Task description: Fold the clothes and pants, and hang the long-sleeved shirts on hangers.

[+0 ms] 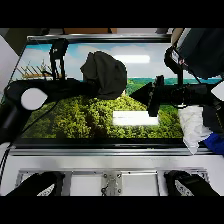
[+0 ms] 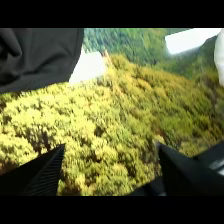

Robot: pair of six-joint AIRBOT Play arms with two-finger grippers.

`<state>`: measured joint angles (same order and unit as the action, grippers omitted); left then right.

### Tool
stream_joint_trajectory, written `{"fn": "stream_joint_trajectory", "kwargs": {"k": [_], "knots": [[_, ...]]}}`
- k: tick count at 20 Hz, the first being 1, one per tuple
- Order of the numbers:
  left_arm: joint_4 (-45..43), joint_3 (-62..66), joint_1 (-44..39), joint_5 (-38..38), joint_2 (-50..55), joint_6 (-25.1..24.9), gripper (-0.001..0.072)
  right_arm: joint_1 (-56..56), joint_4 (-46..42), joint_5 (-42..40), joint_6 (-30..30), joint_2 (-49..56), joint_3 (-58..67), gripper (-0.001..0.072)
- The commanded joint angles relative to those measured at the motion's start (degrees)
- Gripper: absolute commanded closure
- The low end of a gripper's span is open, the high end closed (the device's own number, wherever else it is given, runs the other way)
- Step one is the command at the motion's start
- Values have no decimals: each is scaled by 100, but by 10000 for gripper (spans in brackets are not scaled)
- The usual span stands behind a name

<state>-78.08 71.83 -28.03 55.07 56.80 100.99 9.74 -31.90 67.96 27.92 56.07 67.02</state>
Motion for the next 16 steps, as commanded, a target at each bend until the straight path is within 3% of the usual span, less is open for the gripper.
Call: {"fn": "stream_joint_trajectory", "kwargs": {"k": [1,3,7,12,16], "knots": [[-46,118,428,-737,682,-122,93,4,0,0,-7,2,-2,690],[-26,994,1001,-920,2754,-308,93,4,0,0,-7,2,-2,690],[-24,2144,955,-903,4883,-308,93,4,0,0,-7,2,-2,690],[-11,3473,861,-872,6172,-304,92,4,0,0,-7,2,-2,689],[26,4223,826,-275,6719,-304,93,4,0,0,-7,2,-2,690]]}}
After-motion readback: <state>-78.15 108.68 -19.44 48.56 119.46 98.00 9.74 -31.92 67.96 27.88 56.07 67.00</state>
